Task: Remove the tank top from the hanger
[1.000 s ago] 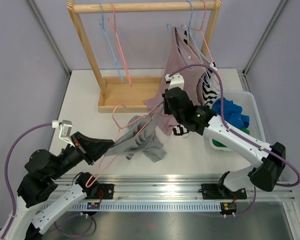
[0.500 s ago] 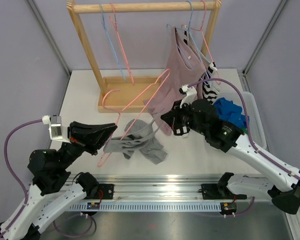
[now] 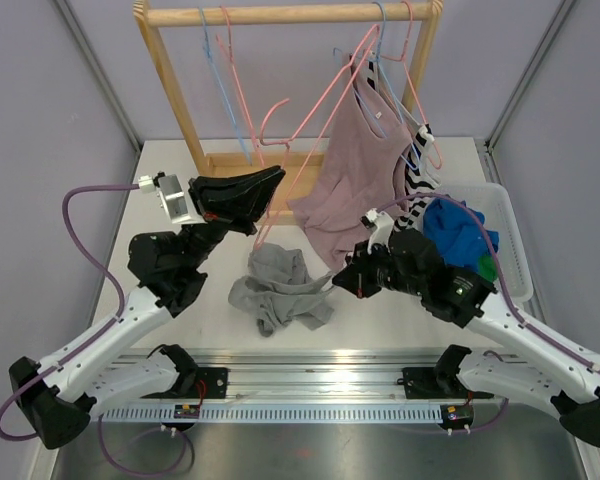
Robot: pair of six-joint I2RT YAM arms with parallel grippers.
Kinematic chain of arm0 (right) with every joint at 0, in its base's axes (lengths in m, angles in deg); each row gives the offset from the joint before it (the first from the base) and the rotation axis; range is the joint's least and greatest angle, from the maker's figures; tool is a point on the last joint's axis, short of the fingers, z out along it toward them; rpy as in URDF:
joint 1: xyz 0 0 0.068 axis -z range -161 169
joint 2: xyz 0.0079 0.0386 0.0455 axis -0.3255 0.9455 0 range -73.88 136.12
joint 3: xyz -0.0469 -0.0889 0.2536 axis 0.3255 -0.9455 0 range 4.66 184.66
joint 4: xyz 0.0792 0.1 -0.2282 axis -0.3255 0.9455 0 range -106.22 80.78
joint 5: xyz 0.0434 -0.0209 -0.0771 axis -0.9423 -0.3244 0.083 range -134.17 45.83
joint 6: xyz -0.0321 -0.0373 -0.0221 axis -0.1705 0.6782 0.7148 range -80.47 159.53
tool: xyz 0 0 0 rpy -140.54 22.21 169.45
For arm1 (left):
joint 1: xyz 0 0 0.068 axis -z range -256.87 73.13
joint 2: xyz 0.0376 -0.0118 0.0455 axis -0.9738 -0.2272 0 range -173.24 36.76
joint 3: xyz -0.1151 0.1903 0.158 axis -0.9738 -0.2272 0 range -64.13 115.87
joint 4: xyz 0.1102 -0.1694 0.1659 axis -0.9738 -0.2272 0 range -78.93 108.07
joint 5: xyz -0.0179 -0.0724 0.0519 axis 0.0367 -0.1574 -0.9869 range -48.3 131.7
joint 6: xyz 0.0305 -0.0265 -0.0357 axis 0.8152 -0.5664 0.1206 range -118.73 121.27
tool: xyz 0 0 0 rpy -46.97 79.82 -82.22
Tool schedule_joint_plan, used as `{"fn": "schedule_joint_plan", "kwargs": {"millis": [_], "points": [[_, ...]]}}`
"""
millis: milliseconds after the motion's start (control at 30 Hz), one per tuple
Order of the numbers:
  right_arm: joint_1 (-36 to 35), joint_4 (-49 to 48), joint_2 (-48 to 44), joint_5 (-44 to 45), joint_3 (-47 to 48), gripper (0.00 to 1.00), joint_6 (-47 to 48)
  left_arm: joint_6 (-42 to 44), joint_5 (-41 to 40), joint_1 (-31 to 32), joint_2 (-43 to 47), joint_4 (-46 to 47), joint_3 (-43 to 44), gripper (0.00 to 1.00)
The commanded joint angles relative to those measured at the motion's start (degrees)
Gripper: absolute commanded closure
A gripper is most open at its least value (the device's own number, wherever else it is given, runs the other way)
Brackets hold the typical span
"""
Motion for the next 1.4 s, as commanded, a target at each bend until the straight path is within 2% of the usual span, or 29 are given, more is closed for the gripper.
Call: {"fn": "schedule_joint_plan", "kwargs": {"millis": [0, 100, 200, 267, 300, 333, 367, 400, 433, 467, 500, 633, 733, 800, 900, 933, 1033, 1200, 1233, 1367], "points": [[-0.3, 1.3, -5.5, 2.2, -0.1, 1.0, -1.8, 6.5, -4.7, 1.4, -2.0, 12.5, 3.9, 1.0], [-0.3, 4.0, -9.0, 4.5, 0.0, 1.0, -1.6, 8.3, -7.2, 3.5, -1.9, 12.1, 2.9, 1.0], [-0.4, 6.1, -9.9, 4.7, 0.0, 1.0, -1.5, 12.2, -16.1, 7.4, -0.4, 10.1, -0.3, 1.0], [-0.3, 7.2, -9.9, 4.3, 0.2, 1.0, -1.5, 15.4, -19.1, 10.5, 0.5, 9.4, -1.5, 1.0], [-0.4, 7.7, -9.5, 4.2, 0.2, 0.97, -1.5, 16.2, -22.4, 11.5, 0.9, 7.0, -1.8, 1.0], [-0.4, 8.2, -9.2, 4.2, 0.3, 0.65, -1.5, 16.7, -24.2, 12.3, 1.7, 5.5, -2.1, 1.0], [-0.4, 8.5, -8.9, 4.8, 0.3, 0.45, -1.5, 16.8, -25.8, 13.6, 2.0, 4.1, -2.3, 1.0], [-0.4, 8.6, -8.8, 5.4, 0.3, 0.28, -1.6, 16.5, -28.7, 14.0, 2.4, 1.6, -2.5, 1.0], [-0.4, 8.8, -8.7, 5.9, 0.3, 0.21, -1.5, 15.1, -30.0, 14.3, 2.8, 0.0, -2.7, 1.0], [-0.4, 8.9, -8.6, 6.4, 0.5, 0.03, -1.5, 14.2, -31.2, 14.4, 3.4, -1.4, -2.7, 1.0], [-0.4, 9.1, -8.7, 6.8, 1.1, 0.0, -1.5, 13.2, -34.5, 14.4, 3.6, -5.1, -2.6, 1.0], [-0.4, 11.0, -9.4, 7.5, 2.8, 0.0, -1.2, 9.1, -42.0, 14.4, 3.4, -13.5, 0.0, 1.0], [-0.4, 11.3, -10.1, 7.5, 3.1, 0.01, -1.2, 7.6, -47.0, 14.4, 0.6, -22.5, 6.0, 1.0], [-0.4, 11.6, -10.2, 9.1, 3.2, 0.0, -1.5, 7.0, -50.7, 14.4, -3.0, -30.0, 12.7, 1.0], [-0.4, 11.3, -10.2, 9.1, 3.1, 0.0, -1.9, 6.9, -55.8, 14.1, -7.3, -37.2, 19.5, 1.0], [-0.3, 11.2, -10.2, 9.0, 3.0, 0.0, -2.0, 6.1, -56.6, 13.1, -10.0, -38.9, 24.4, 1.0], [-0.4, 10.9, -10.3, 9.1, 2.7, 0.0, -2.2, 1.7, -54.9, 9.1, -16.6, -48.4, 34.8, 1.0], [-0.4, 11.2, -11.0, 9.6, 3.0, 0.0, -2.1, 0.2, -52.5, 4.9, -25.6, -55.5, 47.3, 1.0], [-0.4, 11.6, -11.3, 9.2, 3.2, 0.01, -1.9, -1.0, -52.6, 3.3, -28.5, -58.5, 52.4, 1.0], [-0.4, 11.9, -11.9, 9.2, 3.1, 0.0, -2.0, -2.3, -47.2, -1.3, -35.7, -62.1, 62.6, 1.0]]}}
